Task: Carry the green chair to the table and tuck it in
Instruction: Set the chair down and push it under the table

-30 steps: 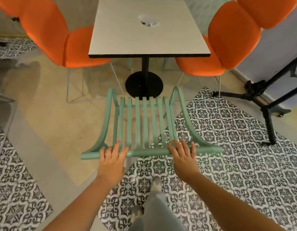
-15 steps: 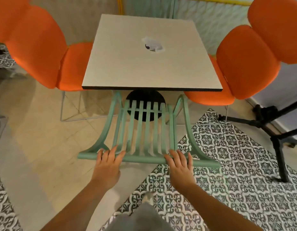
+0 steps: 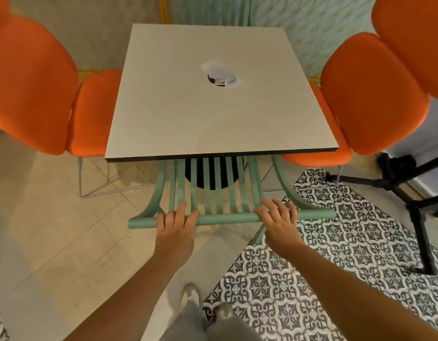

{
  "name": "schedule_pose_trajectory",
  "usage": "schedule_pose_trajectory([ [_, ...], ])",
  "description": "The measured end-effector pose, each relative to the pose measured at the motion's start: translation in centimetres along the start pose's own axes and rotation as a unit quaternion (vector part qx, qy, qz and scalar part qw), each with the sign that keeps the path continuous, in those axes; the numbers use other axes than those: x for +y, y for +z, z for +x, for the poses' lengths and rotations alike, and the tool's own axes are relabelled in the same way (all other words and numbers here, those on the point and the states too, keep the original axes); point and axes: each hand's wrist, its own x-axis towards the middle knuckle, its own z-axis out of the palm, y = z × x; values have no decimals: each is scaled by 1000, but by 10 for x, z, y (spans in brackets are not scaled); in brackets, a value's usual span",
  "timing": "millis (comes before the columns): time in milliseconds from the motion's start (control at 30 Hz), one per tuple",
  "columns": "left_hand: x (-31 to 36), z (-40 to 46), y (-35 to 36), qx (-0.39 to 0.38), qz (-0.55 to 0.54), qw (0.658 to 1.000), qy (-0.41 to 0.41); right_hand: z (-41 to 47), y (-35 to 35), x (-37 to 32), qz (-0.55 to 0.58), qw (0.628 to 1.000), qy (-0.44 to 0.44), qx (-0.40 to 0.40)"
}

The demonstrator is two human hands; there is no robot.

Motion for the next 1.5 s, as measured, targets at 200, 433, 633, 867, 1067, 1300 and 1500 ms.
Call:
schedule_pose_trajectory([
  [200, 9, -7, 15, 2, 8, 1000, 3, -10, 15, 7, 24, 998, -28, 42],
  [433, 58, 3, 23, 19, -36, 999, 32, -8, 7, 55, 16, 996, -16, 89],
  [633, 54, -4, 23, 32, -28, 999, 34, -6, -1, 26, 27, 998, 27, 43],
  [867, 40, -7, 15, 12, 1, 1000, 22, -10, 5, 14, 64, 995, 6, 81],
  [1067, 43, -10, 21, 34, -23, 999, 12, -12, 6, 13, 42, 997, -17, 63],
  [1300, 40, -15, 23, 34, -42, 998, 14, -16, 7, -1, 57, 996, 30, 66],
  [1500, 40, -9, 9, -53, -58, 997, -8, -19, 2, 5, 137, 990, 23, 23],
])
